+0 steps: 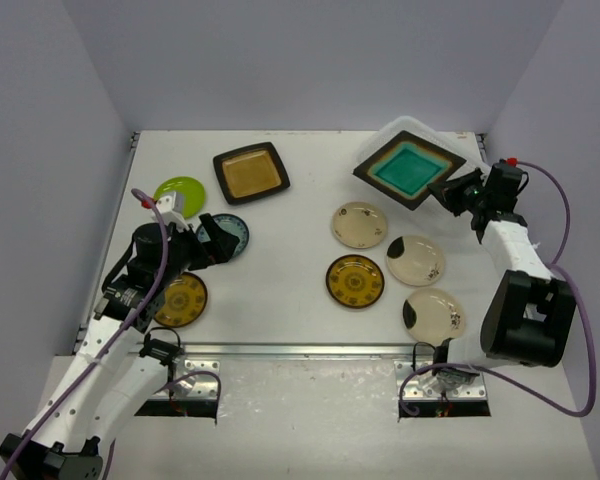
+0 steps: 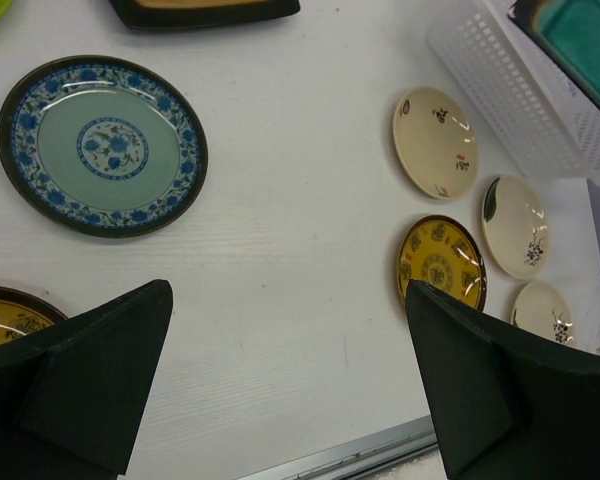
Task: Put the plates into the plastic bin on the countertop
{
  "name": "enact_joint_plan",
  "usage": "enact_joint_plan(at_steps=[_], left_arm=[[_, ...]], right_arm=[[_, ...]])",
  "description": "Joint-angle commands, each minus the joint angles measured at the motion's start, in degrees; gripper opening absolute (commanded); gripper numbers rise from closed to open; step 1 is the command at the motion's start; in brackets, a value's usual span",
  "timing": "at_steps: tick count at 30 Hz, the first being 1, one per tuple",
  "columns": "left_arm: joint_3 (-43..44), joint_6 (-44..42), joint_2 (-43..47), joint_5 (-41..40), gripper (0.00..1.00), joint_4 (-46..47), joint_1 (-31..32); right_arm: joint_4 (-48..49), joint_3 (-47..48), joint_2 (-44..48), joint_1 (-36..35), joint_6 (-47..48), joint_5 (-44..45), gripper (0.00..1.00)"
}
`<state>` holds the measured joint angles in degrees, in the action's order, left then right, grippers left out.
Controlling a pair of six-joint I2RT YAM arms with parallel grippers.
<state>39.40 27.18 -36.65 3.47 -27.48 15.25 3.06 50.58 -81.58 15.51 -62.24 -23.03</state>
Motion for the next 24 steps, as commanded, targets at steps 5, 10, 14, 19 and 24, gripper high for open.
enact_joint_plan(at_steps=[5, 10, 14, 19, 24], left_arm=[[0.1, -2.75, 1.09, 6.07, 1.0, 4.45, -0.04], [-0.2, -2.92, 0.82, 7.37, 1.0, 4.94, -0.04], [-0.26, -3.07, 0.53, 8.14, 1.0, 5.12, -0.04], [-0.37, -3.1, 0.42, 8.66, 1.0, 5.21, -0.04], [-0.55, -3.01, 0.75, 8.93, 1.0, 5.41, -0.04]], right_arm=[[5.91, 11.4, -5.13, -0.3, 5.01, 5.75, 0.0], [7.11, 12.35, -7.54, -0.3, 5.78, 7.05, 0.0], [6.71, 13.43, -8.91, -0.51, 7.22, 11.36, 0.0], [8.59, 10.54, -8.1, -1.01, 6.97, 14.57, 0.0], [17.4, 3.35, -3.83, -0.87, 4.04, 15.23, 0.0]])
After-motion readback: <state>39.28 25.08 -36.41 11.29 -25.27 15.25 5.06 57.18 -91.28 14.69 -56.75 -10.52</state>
